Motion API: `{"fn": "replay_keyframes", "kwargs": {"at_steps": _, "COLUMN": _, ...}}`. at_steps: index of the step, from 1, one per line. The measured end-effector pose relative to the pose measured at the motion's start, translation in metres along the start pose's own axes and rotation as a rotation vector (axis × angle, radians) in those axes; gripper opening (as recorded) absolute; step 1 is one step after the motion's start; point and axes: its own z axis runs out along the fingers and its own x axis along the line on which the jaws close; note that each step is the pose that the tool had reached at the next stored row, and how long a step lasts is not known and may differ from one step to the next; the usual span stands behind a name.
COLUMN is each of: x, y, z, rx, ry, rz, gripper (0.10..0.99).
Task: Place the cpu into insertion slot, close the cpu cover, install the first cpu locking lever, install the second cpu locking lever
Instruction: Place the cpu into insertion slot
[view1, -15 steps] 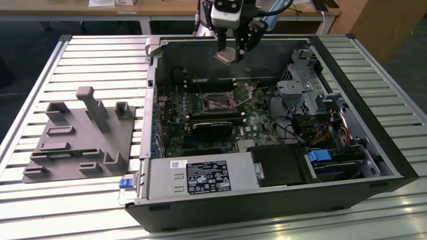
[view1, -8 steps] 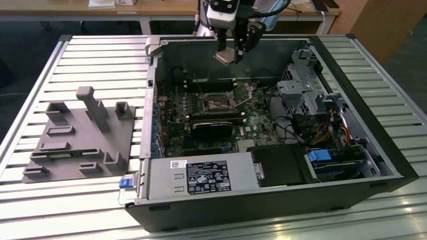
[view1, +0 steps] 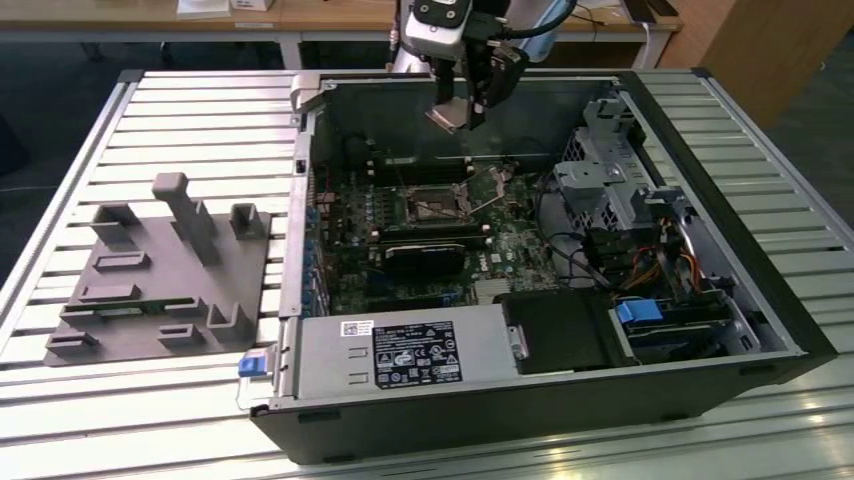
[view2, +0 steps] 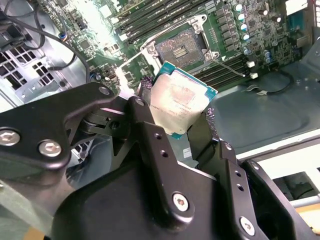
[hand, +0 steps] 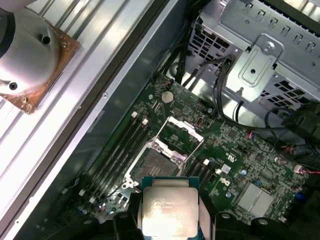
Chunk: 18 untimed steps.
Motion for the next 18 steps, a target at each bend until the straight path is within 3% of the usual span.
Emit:
{"fn": "replay_keyframes", "kwargs": {"at_steps": 7, "x": -0.0001, "y": -0.0004, "z": 0.0044, "rx": 0.002, "ry": -0.0002, "rz": 0.001, "gripper": 0.537}}
{"fn": "replay_keyframes", "kwargs": {"at_steps": 18, "x": 0.001, "y": -0.0003, "z": 0.0133, "rx": 0.007, "ry": -0.012, "rz": 0.065, "gripper": 0.537}}
